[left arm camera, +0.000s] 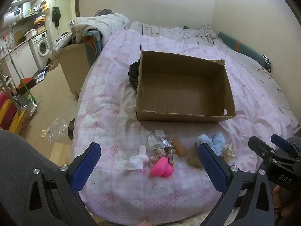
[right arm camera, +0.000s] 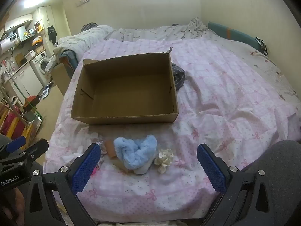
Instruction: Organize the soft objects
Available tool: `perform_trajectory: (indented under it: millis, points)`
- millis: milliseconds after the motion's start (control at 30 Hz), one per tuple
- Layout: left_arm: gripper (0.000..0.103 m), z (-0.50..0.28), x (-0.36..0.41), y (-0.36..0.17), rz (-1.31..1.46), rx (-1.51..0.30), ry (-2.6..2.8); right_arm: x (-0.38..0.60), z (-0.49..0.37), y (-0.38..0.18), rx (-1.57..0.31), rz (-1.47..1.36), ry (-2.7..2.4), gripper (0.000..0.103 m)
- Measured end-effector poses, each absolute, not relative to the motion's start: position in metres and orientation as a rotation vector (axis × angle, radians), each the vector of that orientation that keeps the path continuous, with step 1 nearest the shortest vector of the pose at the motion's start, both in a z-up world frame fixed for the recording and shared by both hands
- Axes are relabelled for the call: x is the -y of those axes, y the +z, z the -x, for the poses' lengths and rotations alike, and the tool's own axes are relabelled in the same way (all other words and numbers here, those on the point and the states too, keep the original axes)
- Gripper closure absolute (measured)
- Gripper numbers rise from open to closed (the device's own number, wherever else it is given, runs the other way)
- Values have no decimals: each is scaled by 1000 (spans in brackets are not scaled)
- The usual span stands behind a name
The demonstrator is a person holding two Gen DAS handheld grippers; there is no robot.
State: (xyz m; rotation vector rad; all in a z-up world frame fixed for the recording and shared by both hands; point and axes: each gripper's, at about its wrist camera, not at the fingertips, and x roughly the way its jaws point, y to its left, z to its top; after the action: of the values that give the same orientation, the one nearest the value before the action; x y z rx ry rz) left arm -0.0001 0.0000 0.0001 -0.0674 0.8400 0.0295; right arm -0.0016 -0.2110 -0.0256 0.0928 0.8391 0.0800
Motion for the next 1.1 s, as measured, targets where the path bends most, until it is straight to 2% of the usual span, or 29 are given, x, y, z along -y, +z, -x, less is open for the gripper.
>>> perform_trajectory:
  millis: [1100]
  points:
    - [0,3,-1,5,66,-835,38,209,2,-24,-836,-88,84,0]
